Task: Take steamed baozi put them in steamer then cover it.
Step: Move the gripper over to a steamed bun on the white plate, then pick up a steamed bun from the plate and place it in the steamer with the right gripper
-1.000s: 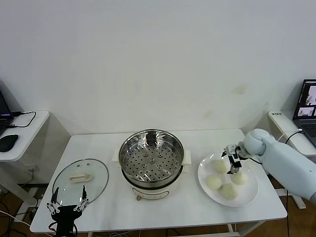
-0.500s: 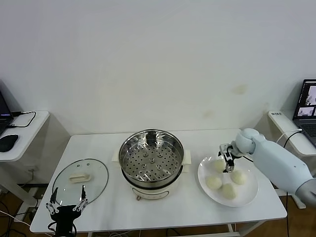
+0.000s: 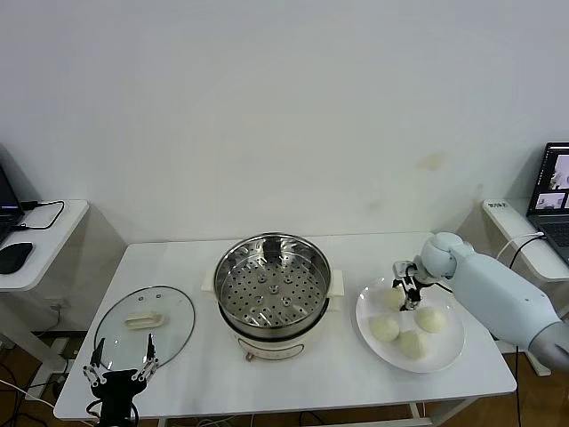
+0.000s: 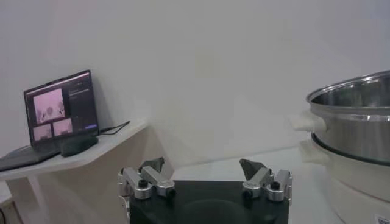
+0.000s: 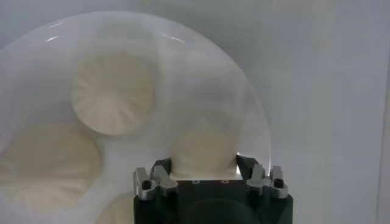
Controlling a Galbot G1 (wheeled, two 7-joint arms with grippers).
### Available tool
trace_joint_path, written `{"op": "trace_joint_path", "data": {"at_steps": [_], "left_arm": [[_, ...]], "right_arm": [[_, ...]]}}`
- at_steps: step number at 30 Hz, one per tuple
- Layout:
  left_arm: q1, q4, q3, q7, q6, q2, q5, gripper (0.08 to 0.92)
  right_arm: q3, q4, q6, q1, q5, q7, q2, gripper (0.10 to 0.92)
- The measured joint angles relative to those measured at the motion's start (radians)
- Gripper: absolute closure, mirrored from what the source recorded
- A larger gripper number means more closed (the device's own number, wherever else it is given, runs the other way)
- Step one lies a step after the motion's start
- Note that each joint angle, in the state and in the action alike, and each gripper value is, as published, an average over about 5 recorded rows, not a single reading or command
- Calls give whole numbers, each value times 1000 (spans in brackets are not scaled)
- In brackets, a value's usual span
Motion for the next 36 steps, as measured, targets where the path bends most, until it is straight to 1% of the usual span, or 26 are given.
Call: {"op": "trace_joint_path", "data": {"at_steps": [10, 16, 22, 29, 36], "left_arm": [[-4, -3, 0, 0, 0, 10, -1, 177], [-8, -5, 6, 3, 2, 22, -7, 177], [-19, -7, 16, 4, 4, 38, -14, 177], [-30, -4, 14, 4, 4, 57, -29, 177], [-41, -3, 1, 4, 4, 63, -39, 177]], "right_arm": [[-50, 63, 1, 66, 58, -11, -50, 398], [-114, 132, 3, 170, 139, -14, -103, 397], [-209, 182, 7, 322, 240, -8, -112, 392], [-340, 197, 14, 508, 381, 28, -51, 395], [-444, 168, 55, 613, 458, 67, 81, 389]]}}
